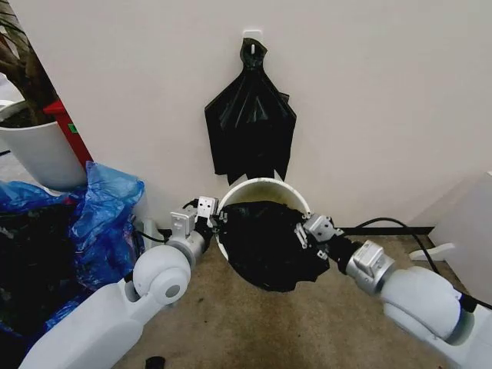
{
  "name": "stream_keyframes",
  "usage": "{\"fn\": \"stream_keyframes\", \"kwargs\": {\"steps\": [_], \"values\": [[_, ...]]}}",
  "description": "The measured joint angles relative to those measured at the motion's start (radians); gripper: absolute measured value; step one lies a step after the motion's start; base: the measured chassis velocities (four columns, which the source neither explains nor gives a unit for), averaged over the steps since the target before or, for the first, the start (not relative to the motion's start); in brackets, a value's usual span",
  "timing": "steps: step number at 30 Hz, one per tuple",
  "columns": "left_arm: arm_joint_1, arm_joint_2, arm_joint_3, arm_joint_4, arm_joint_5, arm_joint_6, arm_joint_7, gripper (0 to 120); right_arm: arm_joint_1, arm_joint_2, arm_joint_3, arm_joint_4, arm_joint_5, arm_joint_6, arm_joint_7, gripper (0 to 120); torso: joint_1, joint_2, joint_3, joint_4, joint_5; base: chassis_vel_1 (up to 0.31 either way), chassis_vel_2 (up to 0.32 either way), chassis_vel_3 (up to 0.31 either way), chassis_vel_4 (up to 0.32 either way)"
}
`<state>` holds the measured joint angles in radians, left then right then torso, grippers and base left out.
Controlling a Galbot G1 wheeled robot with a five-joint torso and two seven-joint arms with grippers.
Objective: Place the garbage bag over the trash bin.
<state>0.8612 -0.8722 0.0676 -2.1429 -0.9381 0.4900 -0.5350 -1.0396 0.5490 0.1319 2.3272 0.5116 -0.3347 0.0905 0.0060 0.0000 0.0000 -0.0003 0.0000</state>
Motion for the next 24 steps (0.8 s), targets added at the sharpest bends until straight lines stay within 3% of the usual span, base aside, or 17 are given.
{"fn": "stream_keyframes", "kwargs": {"steps": [4,15,20,24], "values": [[0.01,0.007,0.002,0.0,0.02,0.008,0.032,1,0.083,-0.001,-0.005,-0.024,0.08,-0.01,0.002,0,0.0,0.0,0.0,0.0001,0.0,0.0,0.0,0.0,0.0],[0.03,0.03,-0.012,-0.028,0.069,0.021,0.135,1,0.167,-0.008,-0.008,-0.138,0.111,0.018,-0.082,0,0.0,0.0,0.0,0.0,0.0001,0.0,0.0,0.0,0.0],[0.043,0.037,-0.022,-0.029,0.104,0.021,0.176,1,0.195,-0.016,-0.009,-0.183,0.109,0.043,-0.142,0,0.0,0.0,0.0,0.0,-0.0001,0.0,0.0,0.0,0.0],[0.06,0.045,-0.039,-0.029,0.153,0.011,0.237,1,0.239,-0.036,-0.008,-0.243,0.105,0.076,-0.268,0,0.0,0.0,0.0,0.0001,0.0,0.0,0.0,0.0,0.0]]}}
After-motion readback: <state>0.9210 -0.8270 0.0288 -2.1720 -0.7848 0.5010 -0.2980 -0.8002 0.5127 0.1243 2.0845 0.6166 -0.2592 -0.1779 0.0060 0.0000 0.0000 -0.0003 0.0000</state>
